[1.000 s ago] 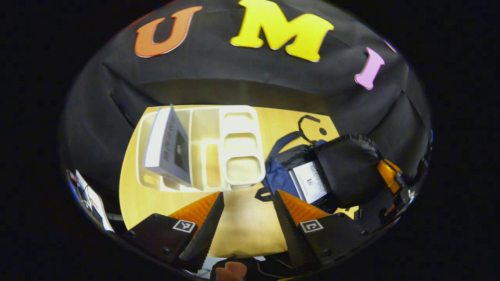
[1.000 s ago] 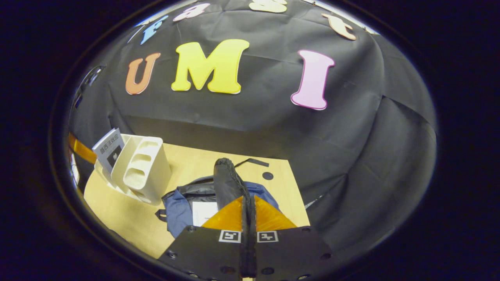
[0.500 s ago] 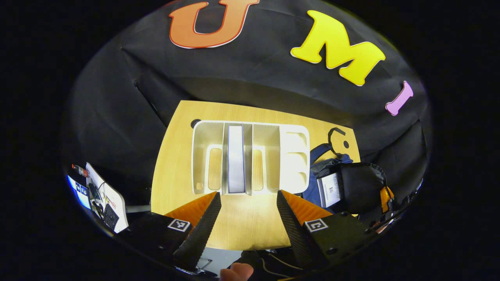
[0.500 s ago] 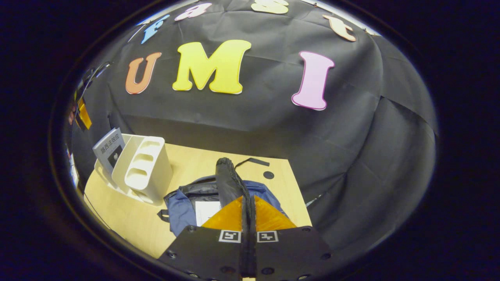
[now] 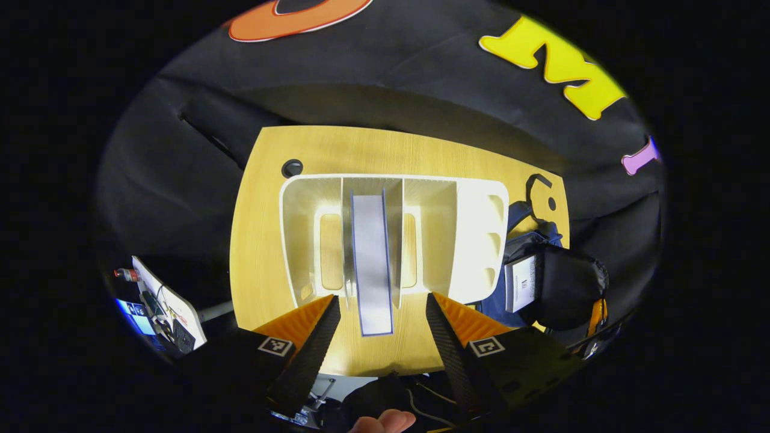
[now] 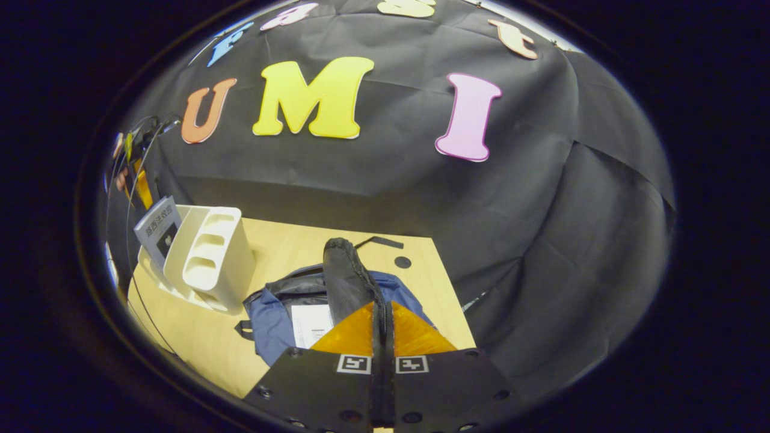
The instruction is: Open the schoolbag, grab two books from the bookshelf and put them into the schoolbag.
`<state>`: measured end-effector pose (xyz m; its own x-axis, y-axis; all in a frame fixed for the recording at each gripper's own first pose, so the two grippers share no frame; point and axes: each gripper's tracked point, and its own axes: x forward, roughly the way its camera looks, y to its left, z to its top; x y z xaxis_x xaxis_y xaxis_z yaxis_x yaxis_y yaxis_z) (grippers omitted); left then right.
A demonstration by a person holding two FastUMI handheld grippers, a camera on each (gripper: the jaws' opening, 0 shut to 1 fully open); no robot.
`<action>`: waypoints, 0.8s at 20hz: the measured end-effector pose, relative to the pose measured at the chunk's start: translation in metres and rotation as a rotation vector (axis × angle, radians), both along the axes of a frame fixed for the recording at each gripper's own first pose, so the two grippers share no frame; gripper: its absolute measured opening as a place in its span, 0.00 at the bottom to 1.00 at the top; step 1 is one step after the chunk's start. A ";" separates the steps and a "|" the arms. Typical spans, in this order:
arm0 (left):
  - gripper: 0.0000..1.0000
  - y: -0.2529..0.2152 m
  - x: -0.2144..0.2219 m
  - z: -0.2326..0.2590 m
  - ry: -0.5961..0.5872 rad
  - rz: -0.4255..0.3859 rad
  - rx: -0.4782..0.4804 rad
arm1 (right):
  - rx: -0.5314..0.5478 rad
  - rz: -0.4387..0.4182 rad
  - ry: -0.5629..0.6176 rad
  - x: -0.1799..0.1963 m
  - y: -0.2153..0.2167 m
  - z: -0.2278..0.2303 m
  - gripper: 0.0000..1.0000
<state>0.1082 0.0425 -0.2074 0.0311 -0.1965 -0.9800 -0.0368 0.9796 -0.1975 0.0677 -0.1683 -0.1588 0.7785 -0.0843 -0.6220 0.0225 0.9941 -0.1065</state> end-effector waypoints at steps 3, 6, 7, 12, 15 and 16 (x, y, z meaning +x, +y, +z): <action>0.91 -0.006 0.003 -0.027 0.075 0.011 0.003 | -0.011 -0.001 0.004 -0.001 -0.001 -0.002 0.00; 0.85 -0.001 -0.002 -0.049 0.126 0.005 0.034 | -0.024 0.002 0.012 -0.003 -0.001 -0.008 0.00; 0.91 -0.001 -0.005 -0.054 0.140 0.003 0.047 | -0.021 0.003 0.015 -0.002 -0.001 -0.009 0.00; 0.86 0.007 -0.005 -0.075 0.151 0.012 0.102 | -0.015 0.003 0.020 0.000 -0.004 -0.013 0.00; 0.74 0.007 -0.003 -0.083 0.155 0.028 0.108 | -0.012 0.003 0.021 0.001 -0.006 -0.014 0.00; 0.71 0.007 -0.003 -0.085 0.156 0.035 0.107 | -0.010 0.003 0.022 0.001 -0.006 -0.015 0.00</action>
<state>0.1053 0.0496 -0.2921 -0.1180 -0.0925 -0.9887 -0.0928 0.9923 -0.0818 0.0689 -0.1747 -0.1738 0.7649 -0.0886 -0.6380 0.0175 0.9930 -0.1169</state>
